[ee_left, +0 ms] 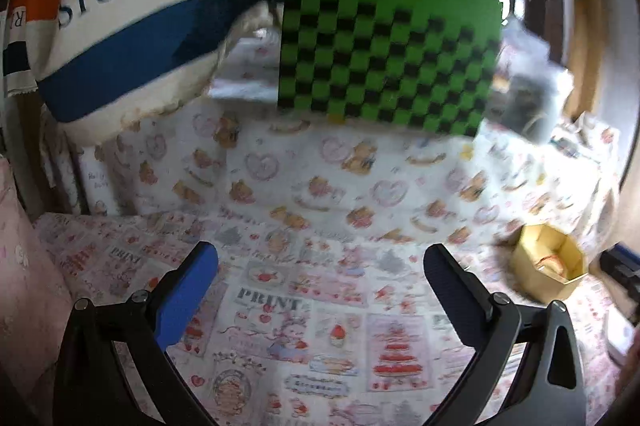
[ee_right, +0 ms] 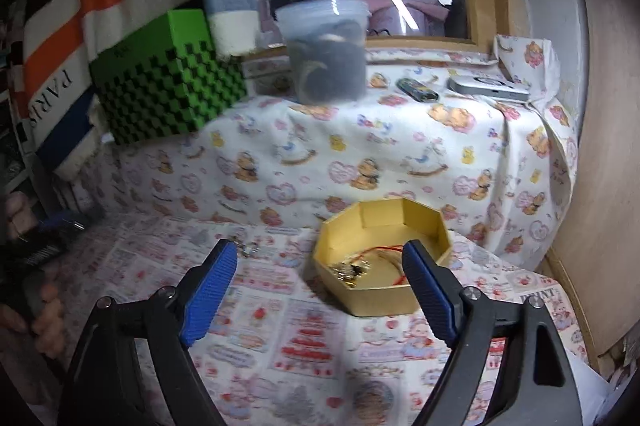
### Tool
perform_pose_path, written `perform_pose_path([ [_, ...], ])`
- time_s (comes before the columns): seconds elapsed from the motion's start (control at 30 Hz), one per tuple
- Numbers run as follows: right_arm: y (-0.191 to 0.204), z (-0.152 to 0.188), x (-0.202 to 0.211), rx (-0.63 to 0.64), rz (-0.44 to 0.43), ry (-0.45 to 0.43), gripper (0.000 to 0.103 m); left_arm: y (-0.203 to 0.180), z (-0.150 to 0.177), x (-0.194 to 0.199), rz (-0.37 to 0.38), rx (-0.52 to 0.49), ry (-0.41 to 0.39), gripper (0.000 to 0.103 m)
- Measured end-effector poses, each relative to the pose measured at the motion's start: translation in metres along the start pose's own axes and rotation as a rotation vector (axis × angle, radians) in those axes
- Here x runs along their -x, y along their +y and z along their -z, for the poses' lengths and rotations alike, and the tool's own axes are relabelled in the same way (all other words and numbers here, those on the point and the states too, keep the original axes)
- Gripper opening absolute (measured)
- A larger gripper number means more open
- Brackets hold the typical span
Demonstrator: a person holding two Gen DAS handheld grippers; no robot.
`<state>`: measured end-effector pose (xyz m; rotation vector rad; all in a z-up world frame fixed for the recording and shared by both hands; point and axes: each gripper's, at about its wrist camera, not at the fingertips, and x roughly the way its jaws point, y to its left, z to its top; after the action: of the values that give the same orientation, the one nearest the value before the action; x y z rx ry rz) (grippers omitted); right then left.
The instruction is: Organize jewelry
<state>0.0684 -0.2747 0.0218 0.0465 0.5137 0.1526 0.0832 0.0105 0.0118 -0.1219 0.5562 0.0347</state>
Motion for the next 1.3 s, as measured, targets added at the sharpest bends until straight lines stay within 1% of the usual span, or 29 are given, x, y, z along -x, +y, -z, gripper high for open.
perform_pose_path([
  [0.1, 0.014, -0.005, -0.008, 0.019, -0.026, 0.037, 0.086, -0.003, 0.005, -0.011, -0.019, -0.029, 0.033, 0.102],
  [0.23, 0.032, -0.010, -0.024, 0.059, -0.039, 0.096, 0.086, -0.009, 0.007, -0.011, -0.013, -0.054, 0.039, 0.102],
  [0.4, 0.054, -0.013, -0.061, 0.073, -0.061, 0.242, 0.086, -0.011, 0.006, -0.007, -0.038, -0.076, 0.018, 0.102],
  [0.47, 0.064, -0.012, -0.072, 0.112, -0.063, 0.275, 0.086, -0.008, 0.004, -0.008, -0.032, -0.060, 0.025, 0.102],
  [0.53, 0.071, -0.011, -0.086, 0.133, -0.043, 0.305, 0.086, -0.002, 0.003, -0.010, -0.015, -0.023, 0.041, 0.102],
  [0.57, 0.073, -0.011, -0.094, 0.130, -0.047, 0.326, 0.084, 0.002, 0.003, -0.012, -0.010, -0.003, 0.044, 0.102],
  [0.63, 0.075, -0.010, -0.113, 0.112, -0.059, 0.386, 0.072, 0.006, 0.004, -0.016, -0.034, 0.013, 0.054, 0.102],
  [0.67, 0.074, -0.009, -0.121, 0.101, -0.055, 0.410, 0.069, 0.008, 0.004, -0.018, -0.046, 0.015, 0.062, 0.102],
  [0.7, 0.075, -0.009, -0.130, 0.091, -0.056, 0.431, 0.062, 0.009, 0.004, -0.021, -0.050, 0.018, 0.071, 0.102],
  [0.73, 0.075, -0.009, -0.136, 0.090, -0.060, 0.442, 0.056, 0.010, 0.004, -0.023, -0.047, 0.024, 0.080, 0.102],
  [0.93, 0.082, -0.002, -0.168, 0.139, -0.014, 0.495, 0.044, 0.011, 0.005, -0.025, -0.035, 0.044, 0.095, 0.102],
  [1.03, 0.084, 0.000, -0.174, 0.155, 0.019, 0.476, 0.044, 0.009, 0.006, -0.027, 0.004, 0.061, 0.120, 0.102],
  [1.1, 0.084, -0.001, -0.178, 0.160, 0.029, 0.468, 0.044, 0.006, 0.005, -0.025, -0.004, 0.047, 0.107, 0.102],
  [1.17, 0.084, -0.002, -0.181, 0.155, 0.036, 0.462, 0.042, 0.003, 0.005, -0.023, -0.010, 0.033, 0.099, 0.102],
  [1.23, 0.083, -0.003, -0.186, 0.154, 0.040, 0.454, 0.037, 0.003, 0.004, -0.023, 0.020, 0.048, 0.113, 0.102],
  [1.3, 0.086, -0.006, -0.191, 0.160, 0.045, 0.448, 0.034, 0.005, 0.004, -0.024, 0.060, 0.081, 0.133, 0.102],
])
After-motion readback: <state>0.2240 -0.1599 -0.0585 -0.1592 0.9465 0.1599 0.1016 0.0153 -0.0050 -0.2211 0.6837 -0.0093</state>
